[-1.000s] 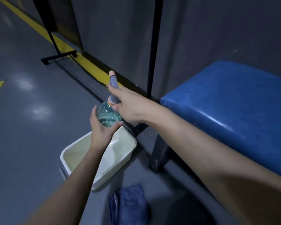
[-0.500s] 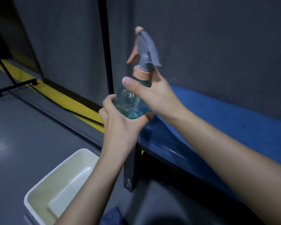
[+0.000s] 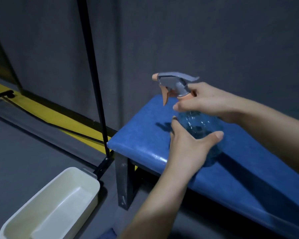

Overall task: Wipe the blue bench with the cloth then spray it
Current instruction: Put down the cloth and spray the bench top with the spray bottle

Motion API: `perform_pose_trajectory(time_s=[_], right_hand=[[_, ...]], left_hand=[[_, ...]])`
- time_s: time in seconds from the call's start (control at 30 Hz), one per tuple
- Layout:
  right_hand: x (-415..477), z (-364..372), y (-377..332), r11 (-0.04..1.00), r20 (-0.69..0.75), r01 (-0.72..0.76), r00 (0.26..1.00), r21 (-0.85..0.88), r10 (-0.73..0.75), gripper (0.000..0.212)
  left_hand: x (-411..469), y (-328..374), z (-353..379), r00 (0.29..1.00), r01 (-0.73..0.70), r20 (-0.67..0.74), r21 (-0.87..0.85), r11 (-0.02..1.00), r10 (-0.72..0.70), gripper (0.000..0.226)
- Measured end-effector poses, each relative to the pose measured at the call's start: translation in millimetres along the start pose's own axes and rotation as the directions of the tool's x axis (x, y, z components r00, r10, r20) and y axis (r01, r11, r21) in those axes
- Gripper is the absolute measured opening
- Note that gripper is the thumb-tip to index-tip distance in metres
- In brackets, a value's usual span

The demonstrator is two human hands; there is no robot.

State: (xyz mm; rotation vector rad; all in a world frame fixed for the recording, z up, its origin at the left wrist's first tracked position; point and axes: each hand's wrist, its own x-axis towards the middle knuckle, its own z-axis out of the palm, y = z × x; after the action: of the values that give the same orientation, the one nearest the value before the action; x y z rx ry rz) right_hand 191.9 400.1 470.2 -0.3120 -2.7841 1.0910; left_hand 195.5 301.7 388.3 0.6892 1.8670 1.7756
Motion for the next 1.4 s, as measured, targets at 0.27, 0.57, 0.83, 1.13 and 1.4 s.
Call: perform_pose_trajectory(time_s=[0.27, 0.57, 0.83, 1.13, 1.4], right_hand=[[-21, -44, 27, 0.995, 0.357, -0.103, 0.929, -0.007, 0.099, 0.055], [-18, -57, 39, 0.985, 0.400, -0.117, 0.915, 0.127, 0.058, 0.041], [-16, -42, 37, 0.988, 0.400, -0.086, 0.916, 0.131, 0.027, 0.030], [-3, -38, 33, 0.990, 0.203, -0.113, 0.971, -0.089, 0.129, 0.034], [-12, -49, 39, 0.931, 0.057, -0.291, 0.949, -0.219, 0.310, 0.030]], left_hand=[[-4, 7, 54, 0.980, 0.084, 0.189, -0.082, 0.993, -0.067, 0.062], [3, 14, 84, 0.972, 0.164, 0.198, -0.190, 0.968, -0.126, 0.064], [-1, 4, 79, 0.968, 0.188, 0.205, -0.224, 0.956, -0.143, 0.059], [15, 12, 65, 0.919, 0.268, 0.364, -0.297, 0.916, -0.151, 0.057], [19, 22, 66, 0.850, 0.332, 0.492, -0.224, 0.916, -0.187, 0.056]])
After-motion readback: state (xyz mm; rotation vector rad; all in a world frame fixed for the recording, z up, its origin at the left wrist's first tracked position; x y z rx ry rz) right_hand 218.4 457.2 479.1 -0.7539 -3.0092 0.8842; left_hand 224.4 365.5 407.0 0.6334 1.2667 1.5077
